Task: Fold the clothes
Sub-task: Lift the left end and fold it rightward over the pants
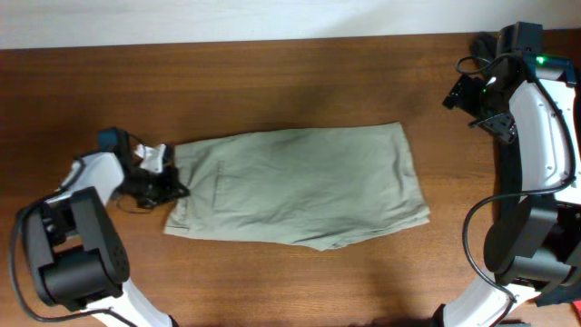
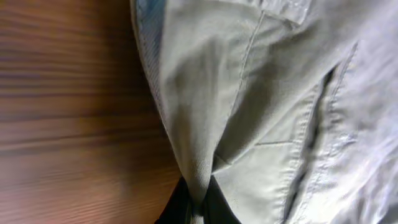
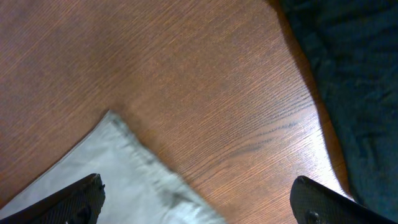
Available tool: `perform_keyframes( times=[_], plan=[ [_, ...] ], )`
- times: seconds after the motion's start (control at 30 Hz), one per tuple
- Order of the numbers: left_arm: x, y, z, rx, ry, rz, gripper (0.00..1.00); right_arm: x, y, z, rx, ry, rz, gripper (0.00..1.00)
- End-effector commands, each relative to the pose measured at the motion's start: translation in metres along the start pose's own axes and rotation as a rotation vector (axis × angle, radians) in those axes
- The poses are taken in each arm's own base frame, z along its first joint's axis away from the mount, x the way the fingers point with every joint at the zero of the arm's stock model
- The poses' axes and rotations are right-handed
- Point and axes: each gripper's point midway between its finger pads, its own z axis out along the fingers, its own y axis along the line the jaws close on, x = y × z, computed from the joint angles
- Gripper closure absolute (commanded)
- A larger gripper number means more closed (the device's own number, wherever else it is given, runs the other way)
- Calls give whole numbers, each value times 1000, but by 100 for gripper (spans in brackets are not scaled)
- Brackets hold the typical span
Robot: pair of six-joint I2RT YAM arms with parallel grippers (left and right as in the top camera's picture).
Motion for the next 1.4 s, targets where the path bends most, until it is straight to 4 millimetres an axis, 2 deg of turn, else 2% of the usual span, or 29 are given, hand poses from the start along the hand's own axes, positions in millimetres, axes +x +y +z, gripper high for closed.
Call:
perform_keyframes(
  times=[0.0,0.13,0.2,0.27,0.33,0.43,0.53,0.63,0.87,1.0,1.13,1.23,1.37],
  plan=[
    [-38,29,-46,-112,-87,-104,99,-5,0,-8,-2,-26,2,1],
    [-56,30,-98,-213,-106,-158,99,-5,0,-8,-2,-26,2,1],
    [-62,21,-123,-244,-114,-170,99,-5,0,-8,-2,-26,2,1],
    [-65,3,-148,-245,-120,-172,99,-5,0,-8,-2,-26,2,1],
    [-63,-17,-165,-243,-108,-160,99,-5,0,-8,-2,-26,2,1],
    [-60,-50,-177,-243,-99,-101,99,-5,0,-8,-2,-26,2,1],
    [-63,-90,-186,-234,-141,1,99,-5,0,-8,-2,-26,2,1],
    [-58,-120,-182,-224,-142,78,99,-5,0,-8,-2,-26,2,1],
    [-40,-179,-150,-249,-84,262,99,-5,0,-8,-2,-26,2,1],
    [-26,-219,-131,-232,-68,358,99,-5,0,-8,-2,-26,2,1],
    [-11,-249,-117,-212,-51,445,99,-5,0,-8,-2,-26,2,1],
    [-7,-268,-109,-193,-67,475,99,-5,0,-8,-2,-26,2,1],
    [-5,-285,-98,-176,-76,514,99,-5,0,-8,-2,-26,2,1]
  ],
)
